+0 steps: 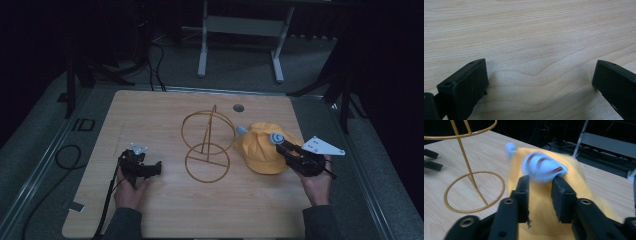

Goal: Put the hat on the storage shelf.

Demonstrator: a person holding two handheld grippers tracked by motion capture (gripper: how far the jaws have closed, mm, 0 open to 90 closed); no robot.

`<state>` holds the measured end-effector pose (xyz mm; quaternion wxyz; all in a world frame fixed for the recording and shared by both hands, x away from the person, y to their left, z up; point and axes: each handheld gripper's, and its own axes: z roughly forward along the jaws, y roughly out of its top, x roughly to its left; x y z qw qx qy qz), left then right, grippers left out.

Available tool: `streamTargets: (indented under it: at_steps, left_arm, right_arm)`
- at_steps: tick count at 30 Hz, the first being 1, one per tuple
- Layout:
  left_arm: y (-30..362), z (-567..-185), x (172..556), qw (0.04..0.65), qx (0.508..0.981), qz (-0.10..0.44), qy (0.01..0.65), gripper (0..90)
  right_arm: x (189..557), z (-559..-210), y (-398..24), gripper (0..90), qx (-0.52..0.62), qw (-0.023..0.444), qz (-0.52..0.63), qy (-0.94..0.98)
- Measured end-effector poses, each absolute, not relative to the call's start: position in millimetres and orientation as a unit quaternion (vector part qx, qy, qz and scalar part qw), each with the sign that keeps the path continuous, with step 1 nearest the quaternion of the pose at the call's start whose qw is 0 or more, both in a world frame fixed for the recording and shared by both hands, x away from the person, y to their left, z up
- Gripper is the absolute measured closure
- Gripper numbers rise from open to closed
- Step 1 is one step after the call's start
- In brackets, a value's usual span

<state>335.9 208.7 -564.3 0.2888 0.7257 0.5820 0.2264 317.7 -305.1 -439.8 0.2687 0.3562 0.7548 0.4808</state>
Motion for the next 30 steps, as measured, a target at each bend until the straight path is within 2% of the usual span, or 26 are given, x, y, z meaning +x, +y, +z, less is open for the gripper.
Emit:
streamTargets:
  at_steps: [9, 30]
  left_arm:
    - [209, -564, 336, 0.288, 0.727, 0.225, 0.582, 0.4]
    - [209, -564, 336, 0.288, 0.726, 0.225, 0.582, 0.4]
  right_arm:
    - [318, -427, -312, 62.5, 0.352, 0.267, 0.472, 0.763]
    - [366, -422, -293, 62.0, 0.338, 0.241, 0.313, 0.854]
